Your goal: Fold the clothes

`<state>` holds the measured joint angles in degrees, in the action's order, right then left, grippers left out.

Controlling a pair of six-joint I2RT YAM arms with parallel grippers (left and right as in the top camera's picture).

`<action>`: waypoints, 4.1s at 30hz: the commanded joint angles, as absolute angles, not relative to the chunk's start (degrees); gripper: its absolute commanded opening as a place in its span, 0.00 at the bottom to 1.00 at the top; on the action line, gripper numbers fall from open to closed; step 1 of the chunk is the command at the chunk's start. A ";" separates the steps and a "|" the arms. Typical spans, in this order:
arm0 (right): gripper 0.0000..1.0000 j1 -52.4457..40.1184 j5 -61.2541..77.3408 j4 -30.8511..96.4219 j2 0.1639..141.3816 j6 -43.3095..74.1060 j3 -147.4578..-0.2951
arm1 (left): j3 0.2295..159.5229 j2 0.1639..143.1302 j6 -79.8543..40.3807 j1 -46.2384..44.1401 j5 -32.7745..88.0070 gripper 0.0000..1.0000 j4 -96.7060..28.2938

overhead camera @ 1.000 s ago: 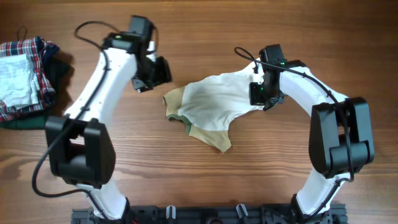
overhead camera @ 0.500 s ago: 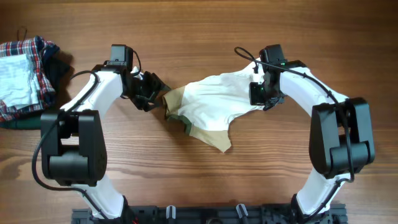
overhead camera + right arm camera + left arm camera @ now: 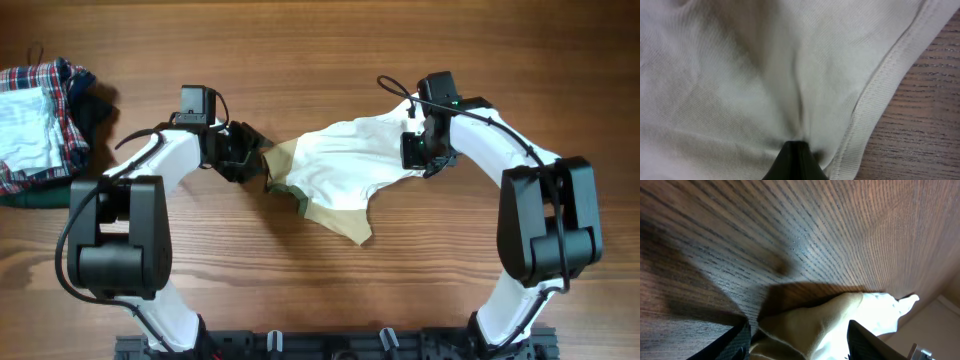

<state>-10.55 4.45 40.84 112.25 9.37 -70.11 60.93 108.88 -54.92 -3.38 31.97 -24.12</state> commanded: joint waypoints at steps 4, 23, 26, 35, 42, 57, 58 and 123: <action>0.06 -10.31 3.40 39.68 115.70 8.95 -67.85 | 60.20 109.12 -58.46 -3.25 31.22 0.72 -23.70; 0.06 -10.31 3.42 39.92 115.70 8.99 -67.85 | 60.20 110.02 -60.23 -5.96 23.16 0.25 -21.56; 0.06 -10.31 3.42 39.92 115.70 8.97 -67.85 | 60.23 110.02 -60.23 -5.96 22.79 0.17 -16.97; 0.06 -10.31 3.40 39.92 115.70 8.95 -67.85 | 60.23 110.02 -51.86 -5.96 22.61 0.04 -6.70; 0.06 -10.31 3.57 37.98 115.70 8.99 -67.85 | 60.23 110.02 -35.86 -5.85 20.95 0.04 -4.25; 0.13 -10.31 0.95 26.17 113.36 -3.31 -77.67 | 60.23 110.02 -21.52 -5.91 19.84 0.04 -4.03; 0.08 -10.26 0.54 25.41 113.43 -4.03 -77.60 | 60.23 110.02 -19.75 -5.91 19.81 0.04 -3.95; 0.21 -3.68 5.63 46.02 114.98 2.96 -89.27 | 85.67 113.49 -23.68 -23.05 6.09 0.04 -54.11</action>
